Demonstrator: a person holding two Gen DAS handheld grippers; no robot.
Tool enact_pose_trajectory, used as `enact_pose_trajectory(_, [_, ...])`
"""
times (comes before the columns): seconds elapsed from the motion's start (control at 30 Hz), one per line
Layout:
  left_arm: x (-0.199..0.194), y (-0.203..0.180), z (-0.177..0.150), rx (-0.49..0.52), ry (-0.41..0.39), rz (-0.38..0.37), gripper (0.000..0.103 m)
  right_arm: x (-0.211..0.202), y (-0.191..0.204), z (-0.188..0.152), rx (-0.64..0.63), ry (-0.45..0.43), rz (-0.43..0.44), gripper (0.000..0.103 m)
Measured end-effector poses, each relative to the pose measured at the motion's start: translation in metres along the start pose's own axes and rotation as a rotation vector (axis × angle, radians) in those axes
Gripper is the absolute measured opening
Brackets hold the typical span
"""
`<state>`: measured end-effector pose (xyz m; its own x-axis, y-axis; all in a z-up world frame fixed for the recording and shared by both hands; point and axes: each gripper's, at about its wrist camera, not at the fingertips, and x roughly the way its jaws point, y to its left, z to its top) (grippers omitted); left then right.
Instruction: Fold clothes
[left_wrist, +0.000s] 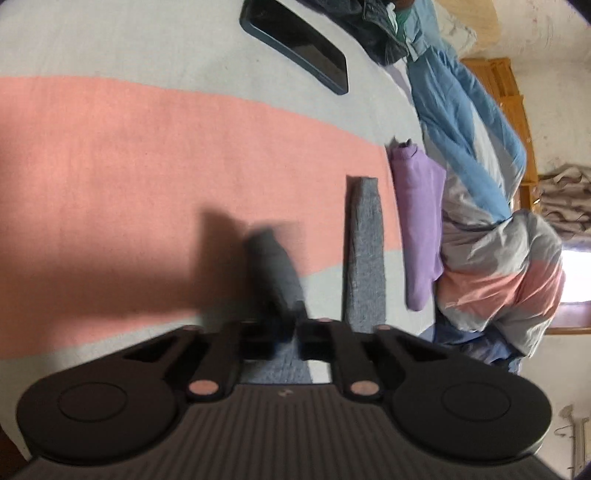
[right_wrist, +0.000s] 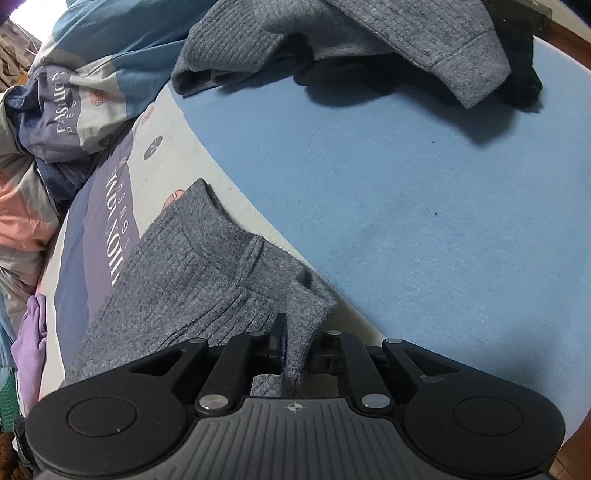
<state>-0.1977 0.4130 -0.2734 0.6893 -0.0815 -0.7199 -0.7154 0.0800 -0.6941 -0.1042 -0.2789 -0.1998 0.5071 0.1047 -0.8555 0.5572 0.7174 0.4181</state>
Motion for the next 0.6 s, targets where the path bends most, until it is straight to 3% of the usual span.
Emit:
enact_pose_trajectory(0.1, [0.013, -0.005, 0.009, -0.027, -0.004, 0.045, 0.005, -0.002, 0.000, -0.001, 0.000, -0.004, 0.000, 0.010])
enact_pose_trajectory(0.17, [0.005, -0.019, 0.013, -0.025, -0.025, -0.054, 0.005, -0.003, -0.001, 0.000, 0.002, -0.001, 0.005, 0.011])
enact_pose_trajectory(0.3, [-0.034, -0.074, 0.006, 0.196, -0.025, -0.343, 0.006, -0.003, 0.000, 0.002, -0.017, 0.006, 0.013, 0.010])
enact_pose_trajectory(0.33, [-0.039, -0.081, 0.004, 0.261, -0.021, -0.355, 0.006, -0.002, 0.000, 0.002, -0.016, 0.005, 0.013, 0.010])
enact_pose_trajectory(0.4, [-0.029, -0.067, 0.009, 0.262, -0.001, -0.251, 0.006, -0.001, 0.000, 0.001, -0.015, 0.004, 0.014, 0.010])
enact_pose_trajectory(0.5, [-0.002, -0.012, 0.019, 0.129, -0.030, 0.002, 0.006, -0.001, 0.000, 0.000, -0.013, 0.001, 0.010, 0.011])
enact_pose_trajectory(0.57, [0.008, 0.015, 0.018, 0.096, -0.048, 0.099, 0.006, -0.002, 0.001, 0.000, -0.015, 0.000, 0.009, 0.011])
enact_pose_trajectory(0.6, [0.008, 0.023, 0.018, 0.068, -0.049, 0.071, 0.006, -0.002, 0.000, 0.001, -0.014, 0.001, 0.012, 0.011])
